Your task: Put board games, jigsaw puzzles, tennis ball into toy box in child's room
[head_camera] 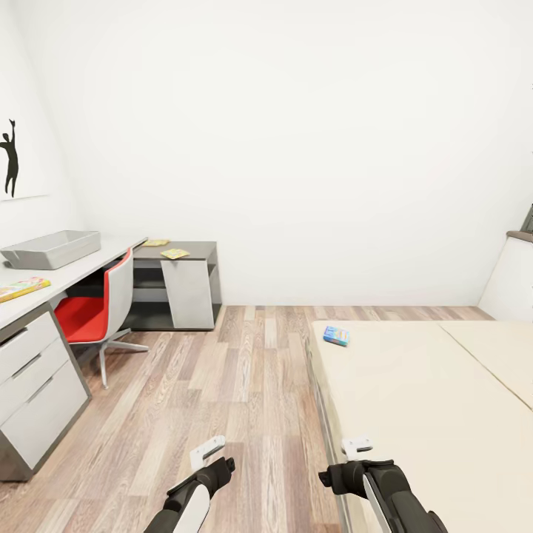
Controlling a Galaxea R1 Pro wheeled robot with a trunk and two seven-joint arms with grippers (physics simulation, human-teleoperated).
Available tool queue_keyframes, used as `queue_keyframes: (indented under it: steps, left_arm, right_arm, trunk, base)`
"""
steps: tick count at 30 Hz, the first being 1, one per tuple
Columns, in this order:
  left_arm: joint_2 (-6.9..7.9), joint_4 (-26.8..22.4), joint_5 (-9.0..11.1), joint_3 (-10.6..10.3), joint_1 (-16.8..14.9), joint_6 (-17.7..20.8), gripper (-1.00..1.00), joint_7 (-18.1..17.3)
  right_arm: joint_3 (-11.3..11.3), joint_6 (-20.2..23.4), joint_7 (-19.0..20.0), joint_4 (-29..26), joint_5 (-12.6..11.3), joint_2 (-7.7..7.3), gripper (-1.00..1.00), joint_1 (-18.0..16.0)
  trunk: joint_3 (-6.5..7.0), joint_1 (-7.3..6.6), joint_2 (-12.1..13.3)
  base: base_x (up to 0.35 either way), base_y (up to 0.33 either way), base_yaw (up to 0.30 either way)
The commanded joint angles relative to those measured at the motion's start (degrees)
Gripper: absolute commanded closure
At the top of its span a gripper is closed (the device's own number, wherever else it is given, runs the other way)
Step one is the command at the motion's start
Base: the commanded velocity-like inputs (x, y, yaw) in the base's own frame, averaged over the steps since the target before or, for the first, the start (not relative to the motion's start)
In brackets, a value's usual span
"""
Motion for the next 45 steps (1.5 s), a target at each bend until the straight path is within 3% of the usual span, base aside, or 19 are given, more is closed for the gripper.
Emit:
queue_keyframes:
  steps: [1, 45]
  left_arm:
    - [0.03, -0.1, 0.5, -0.1, 0.0, 0.1, -1.0, 0.5]
    - [0.03, -0.1, 0.5, -0.1, 0.0, 0.1, -1.0, 0.5]
  right_arm:
    - [0.0, 0.2, 0.4, -0.1, 0.6, 0.01, -1.0, 0.0]
    - [0.0, 0.2, 0.4, -0.1, 0.6, 0.04, -1.0, 0.0]
  trunk:
    - [-0.06, 0.0, 0.0]
    - [-0.06, 0.0, 0.0]
  base:
    - [-0.001, 0.0, -0.054]
    - [0.0, -0.016, -0.008]
